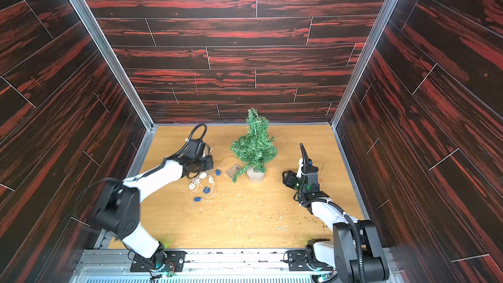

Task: Remove string lights from the small christmas tree
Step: Place the light string at the center of the board, then pick up the light string from the center of the board.

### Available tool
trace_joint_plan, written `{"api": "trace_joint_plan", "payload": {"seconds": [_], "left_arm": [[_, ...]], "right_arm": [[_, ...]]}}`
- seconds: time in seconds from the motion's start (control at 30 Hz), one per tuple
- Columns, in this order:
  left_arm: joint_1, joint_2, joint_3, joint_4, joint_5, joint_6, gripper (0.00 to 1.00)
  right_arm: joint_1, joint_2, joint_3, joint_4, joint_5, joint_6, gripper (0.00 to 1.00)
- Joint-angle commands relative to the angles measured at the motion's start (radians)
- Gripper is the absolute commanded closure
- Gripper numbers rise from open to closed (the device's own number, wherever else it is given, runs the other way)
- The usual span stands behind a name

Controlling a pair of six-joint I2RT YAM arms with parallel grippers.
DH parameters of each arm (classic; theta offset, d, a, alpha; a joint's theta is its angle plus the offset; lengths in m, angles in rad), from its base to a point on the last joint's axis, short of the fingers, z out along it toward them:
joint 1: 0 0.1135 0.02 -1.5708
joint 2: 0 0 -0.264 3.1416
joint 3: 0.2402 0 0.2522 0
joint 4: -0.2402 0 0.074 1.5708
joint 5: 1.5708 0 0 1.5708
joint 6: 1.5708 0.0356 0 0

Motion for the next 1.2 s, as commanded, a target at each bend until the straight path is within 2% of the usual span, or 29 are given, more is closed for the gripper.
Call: {"api": "trace_joint_plan", "payload": {"seconds": [0.0, 0.13, 0.23, 0.33, 0.43, 0.53, 0.73, 0.93, 1.1, 1.17], "left_arm": [[-0.002, 0.057, 0.058, -0.022, 0.003, -0.011, 1.0], [-0.004, 0.139, 0.142, -0.021, 0.009, -0.012, 0.97], [-0.013, 0.215, 0.257, -0.085, 0.003, 0.024, 0.86], [-0.021, 0.285, 0.363, -0.148, -0.019, 0.066, 0.72], [-0.024, 0.328, 0.396, -0.148, -0.009, 0.095, 0.66], [-0.026, 0.362, 0.398, -0.11, 0.048, 0.117, 0.62], [-0.039, 0.444, 0.446, -0.114, 0.127, 0.158, 0.56], [-0.047, 0.494, 0.501, -0.144, 0.097, 0.194, 0.51], [-0.057, 0.559, 0.6, -0.237, 0.04, 0.243, 0.51], [-0.062, 0.582, 0.637, -0.282, 0.009, 0.27, 0.54]], "right_arm": [[0.001, 0.004, 0.004, 0.025, 0.03, 0.025, 0.45], [0.0, -0.004, 0.004, 0.013, 0.038, 0.026, 0.45], [0.0, -0.013, 0.003, 0.014, 0.032, 0.028, 0.45], [0.0, -0.009, 0.004, 0.018, 0.029, 0.033, 0.45], [0.0, 0.006, 0.005, 0.024, 0.03, 0.038, 0.45], [0.0, 0.016, 0.015, 0.013, 0.02, 0.038, 0.45], [-0.001, -0.003, 0.004, 0.017, 0.037, 0.035, 0.45], [-0.002, 0.009, 0.008, 0.02, 0.024, 0.037, 0.45], [-0.002, -0.001, 0.003, 0.03, 0.02, 0.04, 0.45], [-0.002, 0.008, 0.003, 0.041, 0.014, 0.044, 0.45]]}}
